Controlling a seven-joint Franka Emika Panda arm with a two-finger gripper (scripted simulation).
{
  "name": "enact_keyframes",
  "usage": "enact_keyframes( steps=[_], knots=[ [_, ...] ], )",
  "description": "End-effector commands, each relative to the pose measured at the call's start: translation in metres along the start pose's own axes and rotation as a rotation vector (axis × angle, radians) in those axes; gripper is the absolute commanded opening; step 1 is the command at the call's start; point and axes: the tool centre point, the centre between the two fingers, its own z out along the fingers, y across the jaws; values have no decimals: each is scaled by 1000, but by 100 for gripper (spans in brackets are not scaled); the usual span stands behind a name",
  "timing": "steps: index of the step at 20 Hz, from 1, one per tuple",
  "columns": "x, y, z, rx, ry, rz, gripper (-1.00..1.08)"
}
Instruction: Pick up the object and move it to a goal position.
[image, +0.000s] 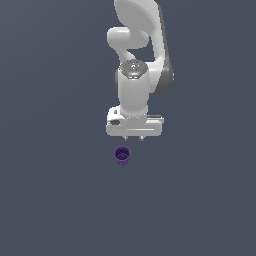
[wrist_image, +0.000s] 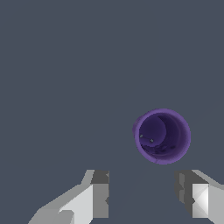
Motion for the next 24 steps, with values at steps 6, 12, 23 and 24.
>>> enact_keyframes(
  steps=[6,12,23,24],
  knots=[
    [2,13,18,18,70,113,28],
    [1,31,36,33,146,239,28],
    [-7,66,58,45,277,453,28],
    [-8,68,59,45,285,467,28]
  ],
)
